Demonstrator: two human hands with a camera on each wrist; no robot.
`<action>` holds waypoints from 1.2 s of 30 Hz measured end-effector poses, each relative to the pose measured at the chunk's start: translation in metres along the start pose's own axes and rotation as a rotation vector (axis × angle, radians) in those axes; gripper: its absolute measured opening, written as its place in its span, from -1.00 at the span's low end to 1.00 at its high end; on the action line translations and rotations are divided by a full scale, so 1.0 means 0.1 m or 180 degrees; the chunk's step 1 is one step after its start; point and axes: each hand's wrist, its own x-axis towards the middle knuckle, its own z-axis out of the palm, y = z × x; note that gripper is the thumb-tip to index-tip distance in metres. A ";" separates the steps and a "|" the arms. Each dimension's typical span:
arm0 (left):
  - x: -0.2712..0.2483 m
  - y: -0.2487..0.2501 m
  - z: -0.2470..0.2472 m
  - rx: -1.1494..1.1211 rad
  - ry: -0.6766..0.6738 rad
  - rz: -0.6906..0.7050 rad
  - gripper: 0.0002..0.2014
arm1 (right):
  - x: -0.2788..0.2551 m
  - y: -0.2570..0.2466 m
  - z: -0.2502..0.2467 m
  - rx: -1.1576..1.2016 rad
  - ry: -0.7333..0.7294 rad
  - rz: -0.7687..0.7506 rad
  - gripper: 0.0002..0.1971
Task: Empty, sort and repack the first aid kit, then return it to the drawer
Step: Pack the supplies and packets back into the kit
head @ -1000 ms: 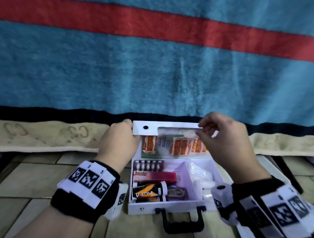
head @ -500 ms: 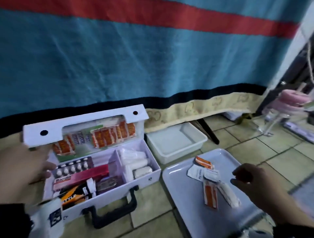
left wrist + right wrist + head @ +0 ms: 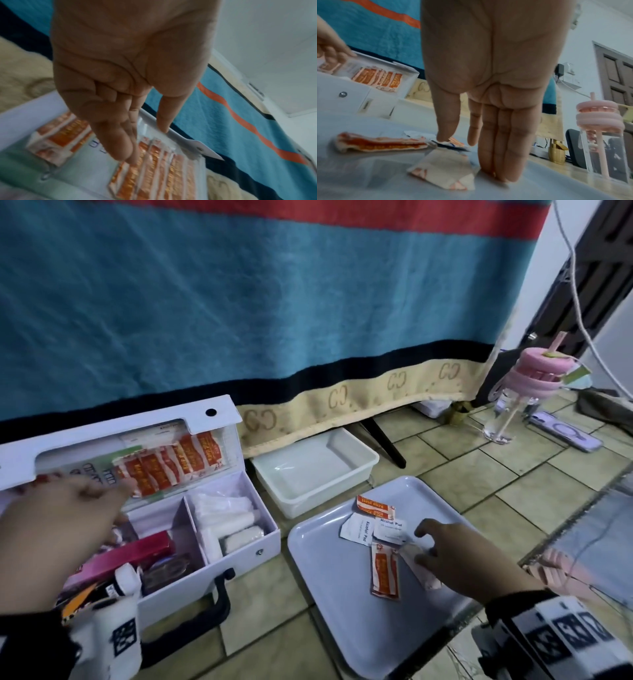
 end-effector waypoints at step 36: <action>-0.88 0.57 0.58 0.1196 -0.0689 0.1394 -0.83 | 0.71 -0.46 -0.61 0.0899 0.0306 -0.0301 -0.69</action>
